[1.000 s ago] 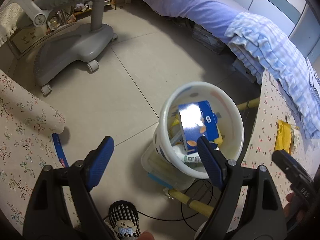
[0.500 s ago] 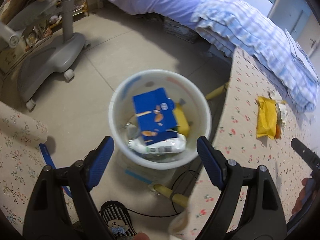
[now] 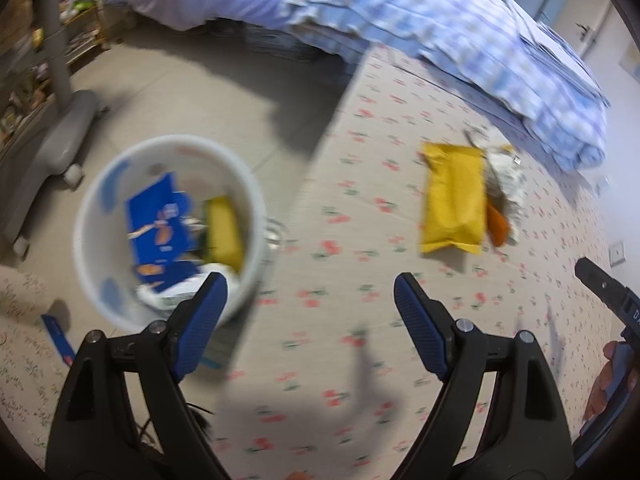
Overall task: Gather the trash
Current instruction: 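Return the left tool to the table and close it on the yellow wrapper, then lift the yellow wrapper with the left tool while the right tool grasps the tissue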
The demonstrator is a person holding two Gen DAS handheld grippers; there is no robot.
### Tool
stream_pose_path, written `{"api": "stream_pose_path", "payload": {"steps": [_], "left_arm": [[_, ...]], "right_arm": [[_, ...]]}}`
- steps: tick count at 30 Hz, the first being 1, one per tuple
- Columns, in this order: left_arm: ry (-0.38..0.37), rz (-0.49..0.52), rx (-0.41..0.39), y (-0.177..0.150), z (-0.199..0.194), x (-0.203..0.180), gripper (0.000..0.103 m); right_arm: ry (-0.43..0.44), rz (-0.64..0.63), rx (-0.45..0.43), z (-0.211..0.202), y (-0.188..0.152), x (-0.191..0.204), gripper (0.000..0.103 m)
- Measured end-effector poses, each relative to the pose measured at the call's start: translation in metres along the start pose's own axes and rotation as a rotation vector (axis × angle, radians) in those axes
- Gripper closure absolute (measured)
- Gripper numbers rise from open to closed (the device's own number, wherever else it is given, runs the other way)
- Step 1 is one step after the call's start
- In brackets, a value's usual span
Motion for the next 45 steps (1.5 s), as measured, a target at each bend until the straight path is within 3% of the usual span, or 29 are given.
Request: {"api": "stream_pose_path", "payload": {"steps": [6,17,23,24,29,31,45], "left_arm": [[-0.109,0.035,0.012,0.004,0.020,-0.043,0.018],[-0.136,0.155,-0.057,0.011,0.053,-0.096,0.019],[-0.100,0.141,-0.067,0.013,0.066,-0.097,0.037],[-0.094,0.145,-0.075,0.014,0.065,-0.098,0.044],[-0.087,0.135,-0.084,0.015,0.065,-0.095,0.055],[-0.087,0.134,-0.082,0.016,0.064,-0.093,0.073],[-0.130,0.111,-0.097,0.018,0.038,-0.075,0.077]], "right_arm": [[-0.015,0.048,-0.003,-0.003,0.004,-0.030,0.019],[-0.050,0.050,0.012,0.001,0.005,-0.061,0.019],[-0.061,0.040,0.022,0.005,0.006,-0.071,0.019],[-0.061,0.039,0.024,0.005,0.006,-0.072,0.019],[-0.064,0.027,0.031,0.009,0.008,-0.070,0.019],[-0.061,0.024,0.032,0.011,0.009,-0.067,0.019],[-0.018,0.032,0.016,0.027,0.026,-0.038,0.019]]}}
Point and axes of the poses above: each gripper's, at about its wrist camera, not at the fingertips, and z roughly the way its jaws point, x to its left, y to its top, the point moved 2 cm from there along z, roughly the way its jaws point, and after that the axes turned 4 degrees about -x, right-handed, at the moved point
